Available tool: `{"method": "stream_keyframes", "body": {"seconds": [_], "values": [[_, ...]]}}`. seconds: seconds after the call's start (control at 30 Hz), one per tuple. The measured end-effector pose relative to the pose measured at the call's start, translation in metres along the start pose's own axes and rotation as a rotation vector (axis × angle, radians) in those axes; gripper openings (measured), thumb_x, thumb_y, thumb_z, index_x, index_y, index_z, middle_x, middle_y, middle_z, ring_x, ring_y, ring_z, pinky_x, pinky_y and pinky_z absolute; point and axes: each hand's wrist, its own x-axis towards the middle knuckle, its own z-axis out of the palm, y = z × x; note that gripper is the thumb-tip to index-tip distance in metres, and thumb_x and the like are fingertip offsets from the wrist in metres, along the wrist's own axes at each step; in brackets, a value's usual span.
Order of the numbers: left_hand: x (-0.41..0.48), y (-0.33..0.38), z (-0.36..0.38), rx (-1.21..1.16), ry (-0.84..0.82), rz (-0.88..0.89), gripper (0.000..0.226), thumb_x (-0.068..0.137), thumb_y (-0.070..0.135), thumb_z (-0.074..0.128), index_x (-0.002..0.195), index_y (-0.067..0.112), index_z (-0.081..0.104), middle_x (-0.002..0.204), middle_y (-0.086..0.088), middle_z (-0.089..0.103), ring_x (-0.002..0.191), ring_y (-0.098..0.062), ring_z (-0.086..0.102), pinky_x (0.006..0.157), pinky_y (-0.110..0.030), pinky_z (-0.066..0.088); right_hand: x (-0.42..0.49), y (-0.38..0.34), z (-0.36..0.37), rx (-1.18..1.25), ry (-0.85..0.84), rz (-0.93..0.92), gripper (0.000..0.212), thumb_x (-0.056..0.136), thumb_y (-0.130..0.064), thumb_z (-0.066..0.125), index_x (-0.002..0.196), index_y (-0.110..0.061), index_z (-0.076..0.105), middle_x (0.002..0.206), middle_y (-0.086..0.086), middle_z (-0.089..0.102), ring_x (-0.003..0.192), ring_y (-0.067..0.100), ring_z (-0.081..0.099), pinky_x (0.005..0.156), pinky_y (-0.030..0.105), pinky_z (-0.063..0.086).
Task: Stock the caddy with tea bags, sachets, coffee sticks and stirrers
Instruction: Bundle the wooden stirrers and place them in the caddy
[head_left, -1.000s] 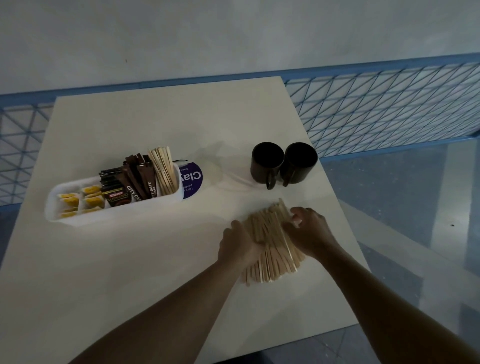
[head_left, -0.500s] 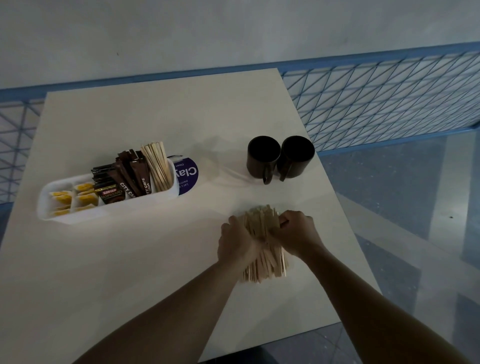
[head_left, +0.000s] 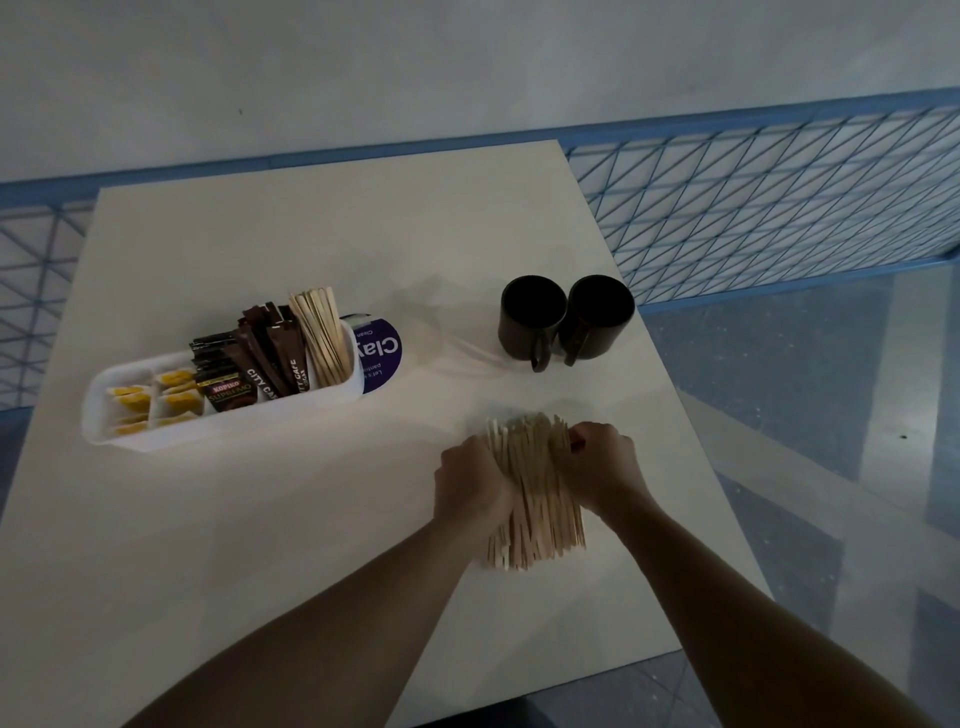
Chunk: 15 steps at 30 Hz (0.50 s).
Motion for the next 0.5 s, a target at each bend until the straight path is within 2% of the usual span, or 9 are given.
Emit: {"method": "stream_keyframes", "body": {"seconds": [0.13, 0.23, 0.33, 0.5], "values": [[0.0004, -0.0011, -0.0012, 0.03, -0.001, 0.002, 0.011, 0.088, 0.017, 0.062, 0.095, 0.012, 0.068, 0.09, -0.004, 0.07, 0.083, -0.021, 0.069, 0.072, -0.03, 0.058, 0.0029, -0.0001, 0.0032, 0.005, -0.031, 0.024, 0.019, 0.095, -0.008, 0.045, 0.091, -0.01, 0.064, 0.087, 0.009, 0.065, 0.078, 0.022, 0.062, 0.06, 0.026, 0.048], [-0.0007, -0.0023, -0.0009, 0.044, 0.025, -0.005, 0.01, 0.087, 0.016, 0.061, 0.095, 0.012, 0.067, 0.092, -0.006, 0.071, 0.086, -0.025, 0.069, 0.075, -0.035, 0.059, 0.0052, -0.001, 0.0056, 0.026, -0.054, 0.053, 0.022, 0.097, -0.01, 0.041, 0.101, -0.012, 0.062, 0.093, 0.007, 0.064, 0.084, 0.02, 0.062, 0.065, 0.028, 0.049], [-0.0005, -0.0037, 0.0, 0.057, 0.041, 0.007, 0.012, 0.089, 0.015, 0.059, 0.097, 0.01, 0.067, 0.095, -0.008, 0.071, 0.088, -0.026, 0.068, 0.074, -0.033, 0.057, 0.0068, -0.0014, 0.006, 0.07, -0.066, 0.078, 0.024, 0.099, -0.012, 0.038, 0.106, -0.014, 0.061, 0.097, 0.007, 0.064, 0.087, 0.021, 0.061, 0.068, 0.029, 0.048], [-0.0007, -0.0058, -0.0041, 0.052, 0.021, 0.041, 0.015, 0.089, 0.018, 0.061, 0.098, 0.008, 0.068, 0.094, -0.008, 0.071, 0.086, -0.025, 0.069, 0.071, -0.03, 0.057, 0.0038, -0.004, 0.001, 0.142, -0.124, 0.078, 0.025, 0.099, -0.012, 0.038, 0.098, -0.014, 0.063, 0.092, 0.011, 0.066, 0.083, 0.023, 0.062, 0.064, 0.031, 0.047]]}}
